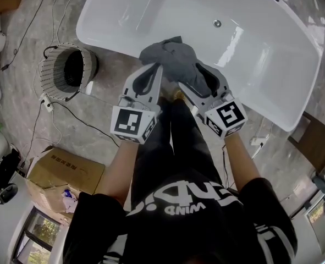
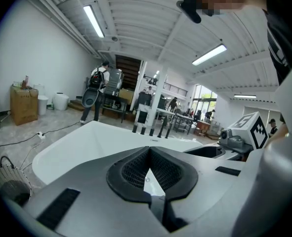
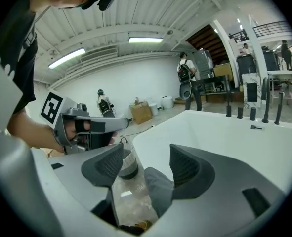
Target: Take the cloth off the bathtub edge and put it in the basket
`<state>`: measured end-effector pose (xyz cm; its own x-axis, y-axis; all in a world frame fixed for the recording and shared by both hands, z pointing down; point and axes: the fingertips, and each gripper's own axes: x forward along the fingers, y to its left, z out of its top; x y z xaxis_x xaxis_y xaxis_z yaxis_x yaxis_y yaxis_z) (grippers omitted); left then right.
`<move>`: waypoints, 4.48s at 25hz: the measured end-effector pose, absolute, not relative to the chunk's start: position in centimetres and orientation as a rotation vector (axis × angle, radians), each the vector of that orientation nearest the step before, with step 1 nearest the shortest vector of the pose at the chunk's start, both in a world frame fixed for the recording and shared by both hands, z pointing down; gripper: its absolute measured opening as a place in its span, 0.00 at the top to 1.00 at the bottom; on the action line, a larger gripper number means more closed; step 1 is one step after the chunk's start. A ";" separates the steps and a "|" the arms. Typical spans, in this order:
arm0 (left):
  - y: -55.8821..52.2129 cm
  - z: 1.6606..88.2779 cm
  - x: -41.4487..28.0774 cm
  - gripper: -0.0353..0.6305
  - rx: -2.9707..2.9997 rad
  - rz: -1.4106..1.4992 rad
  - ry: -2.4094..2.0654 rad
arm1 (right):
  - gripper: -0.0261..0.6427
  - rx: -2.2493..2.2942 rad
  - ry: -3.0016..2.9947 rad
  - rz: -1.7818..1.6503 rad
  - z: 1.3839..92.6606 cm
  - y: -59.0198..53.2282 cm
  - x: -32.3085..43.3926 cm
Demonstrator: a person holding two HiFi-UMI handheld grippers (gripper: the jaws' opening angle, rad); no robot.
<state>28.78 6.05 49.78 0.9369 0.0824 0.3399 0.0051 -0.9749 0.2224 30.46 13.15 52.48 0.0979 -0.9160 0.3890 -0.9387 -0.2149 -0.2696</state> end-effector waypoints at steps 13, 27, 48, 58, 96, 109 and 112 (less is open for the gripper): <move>5.8 50.4 28.9 0.93 2.862 0.541 0.061 | 0.58 2.012 -1.895 0.861 59.6 12.5 29.7; 6.1 52.5 28.1 0.93 2.826 0.601 0.089 | 0.56 1.585 -1.666 0.972 75.1 12.6 29.7; 5.0 54.3 27.2 0.93 2.794 0.646 0.092 | 0.56 1.381 -1.594 1.025 80.9 12.7 29.2; 4.5 53.0 26.2 0.93 2.798 0.622 0.081 | 0.81 1.454 -1.617 1.026 77.2 13.4 28.4; 5.3 32.4 21.3 0.93 2.970 0.254 -0.139 | 0.82 2.106 -1.841 0.322 31.2 11.9 30.7; 0.2 32.1 8.1 0.93 2.844 0.231 -0.723 | 0.82 1.744 -2.230 0.212 29.2 1.6 19.6; -1.0 32.0 4.3 0.93 2.798 0.216 -0.854 | 0.82 1.623 -2.312 0.208 29.6 -0.6 15.4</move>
